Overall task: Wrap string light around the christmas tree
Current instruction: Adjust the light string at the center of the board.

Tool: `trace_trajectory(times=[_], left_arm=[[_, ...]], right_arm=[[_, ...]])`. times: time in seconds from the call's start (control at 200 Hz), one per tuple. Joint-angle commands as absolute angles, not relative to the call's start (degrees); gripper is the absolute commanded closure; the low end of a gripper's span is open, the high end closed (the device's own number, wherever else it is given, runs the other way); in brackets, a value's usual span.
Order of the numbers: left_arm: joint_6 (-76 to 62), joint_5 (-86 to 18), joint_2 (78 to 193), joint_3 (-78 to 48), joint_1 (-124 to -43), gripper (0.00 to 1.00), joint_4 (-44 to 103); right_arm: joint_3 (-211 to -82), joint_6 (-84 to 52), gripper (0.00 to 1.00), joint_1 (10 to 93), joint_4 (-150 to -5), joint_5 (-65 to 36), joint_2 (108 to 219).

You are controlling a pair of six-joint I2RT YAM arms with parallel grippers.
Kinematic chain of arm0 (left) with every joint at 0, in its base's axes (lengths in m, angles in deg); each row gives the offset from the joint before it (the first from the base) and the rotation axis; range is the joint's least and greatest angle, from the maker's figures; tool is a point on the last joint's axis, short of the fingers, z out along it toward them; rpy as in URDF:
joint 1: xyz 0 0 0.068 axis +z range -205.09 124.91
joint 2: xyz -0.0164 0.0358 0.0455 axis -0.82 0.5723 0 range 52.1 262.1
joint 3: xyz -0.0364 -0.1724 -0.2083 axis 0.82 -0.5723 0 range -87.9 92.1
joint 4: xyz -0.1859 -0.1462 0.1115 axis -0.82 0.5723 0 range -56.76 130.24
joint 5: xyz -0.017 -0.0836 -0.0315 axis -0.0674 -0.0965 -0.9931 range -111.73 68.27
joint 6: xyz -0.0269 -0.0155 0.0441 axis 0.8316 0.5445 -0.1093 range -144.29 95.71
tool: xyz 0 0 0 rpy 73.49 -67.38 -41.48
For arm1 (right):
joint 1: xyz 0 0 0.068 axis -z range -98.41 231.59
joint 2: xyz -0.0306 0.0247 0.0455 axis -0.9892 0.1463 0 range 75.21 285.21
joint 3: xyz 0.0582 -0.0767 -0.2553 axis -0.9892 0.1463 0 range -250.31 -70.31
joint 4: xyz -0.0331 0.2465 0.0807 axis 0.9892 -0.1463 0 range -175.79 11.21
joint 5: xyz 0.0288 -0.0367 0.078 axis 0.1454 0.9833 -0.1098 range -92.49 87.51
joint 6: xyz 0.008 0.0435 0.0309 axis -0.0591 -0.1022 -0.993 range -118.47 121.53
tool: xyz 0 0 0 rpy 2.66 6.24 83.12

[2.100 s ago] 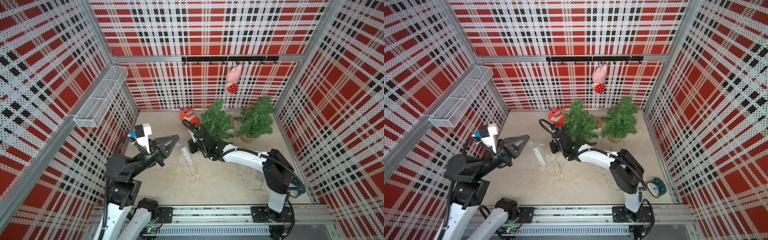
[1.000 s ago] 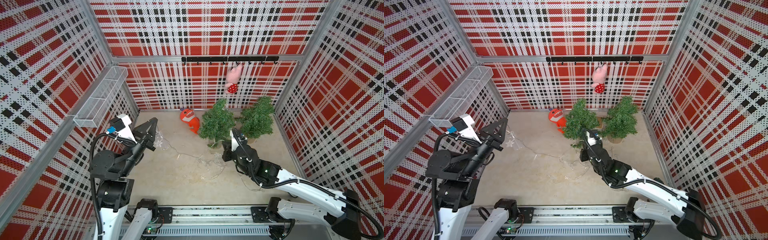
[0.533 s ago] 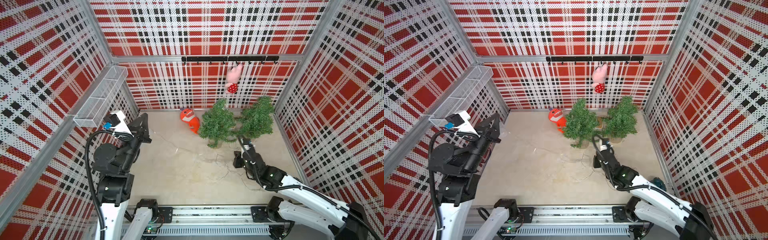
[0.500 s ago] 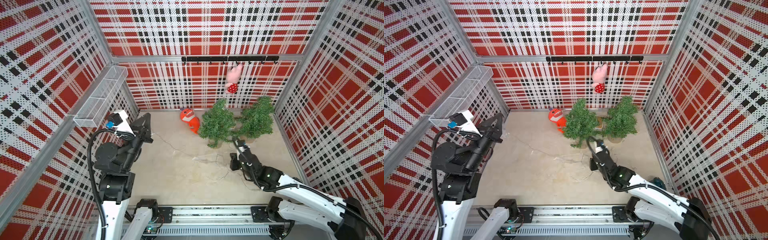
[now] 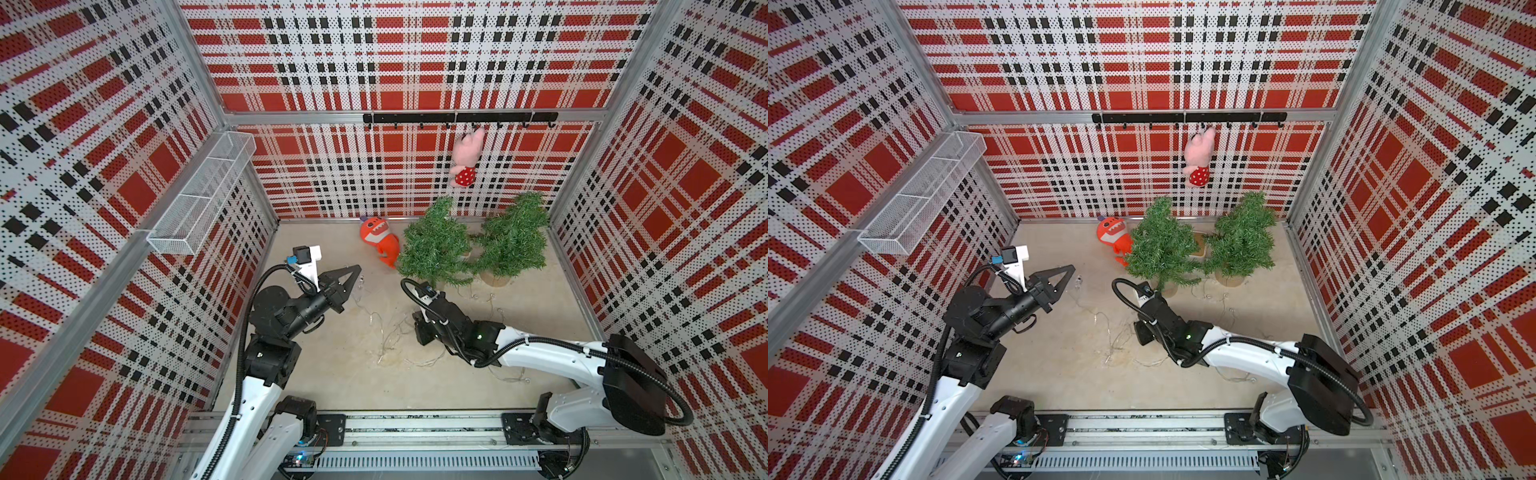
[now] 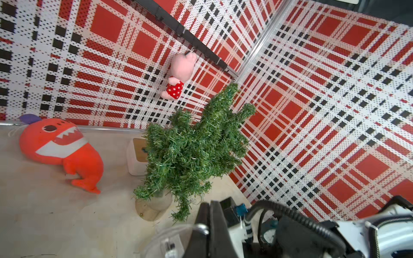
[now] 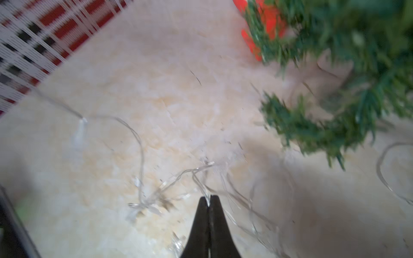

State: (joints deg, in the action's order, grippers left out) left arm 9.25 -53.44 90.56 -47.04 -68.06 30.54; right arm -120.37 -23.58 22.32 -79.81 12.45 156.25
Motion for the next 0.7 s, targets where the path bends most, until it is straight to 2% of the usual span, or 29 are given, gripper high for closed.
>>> trace_trajectory(times=[0.0,0.13,0.21,0.256,0.326,0.401,0.471,0.581,0.696], left_arm=[[5.89,-49.13,88.86,-45.07,-67.26,0.97,34.70],[-0.21,-37.19,91.02,-41.76,-57.67,0.99,44.66],[-1.92,-34.11,90.19,-40.37,-48.06,0.99,45.81],[-2.91,-30.09,89.71,-38.66,-45.26,0.99,47.76],[-7.47,-23.59,90.31,-35.62,-45.58,1.00,50.49],[-7.78,-23.35,90.92,-35.39,-46.32,0.99,50.33],[-6.49,-25.07,91.67,-36.92,-47.07,0.99,48.97],[-6.94,-23.34,92.41,-39.94,-47.10,0.99,48.20],[-7.57,-24.22,94.02,-43.14,-46.86,0.99,47.20]], right_arm=[[-124.22,-23.79,1.00,20.95,-68.42,11.25,152.23],[-128.65,-20.20,1.00,21.75,-75.07,14.54,146.50],[-133.80,-17.18,1.00,22.89,-85.28,23.26,144.21],[-135.98,-16.58,1.00,24.53,-90.11,29.25,142.26],[-136.43,-18.25,1.00,29.82,-93.77,32.28,136.90],[-134.82,-18.24,1.00,34.63,-93.08,30.98,131.18],[-135.63,-15.64,1.00,35.03,-93.27,29.73,130.07],[-138.75,-13.44,1.00,35.03,-97.14,34.72,130.68],[-141.39,-8.33,1.00,35.05,-94.11,36.03,128.92]])
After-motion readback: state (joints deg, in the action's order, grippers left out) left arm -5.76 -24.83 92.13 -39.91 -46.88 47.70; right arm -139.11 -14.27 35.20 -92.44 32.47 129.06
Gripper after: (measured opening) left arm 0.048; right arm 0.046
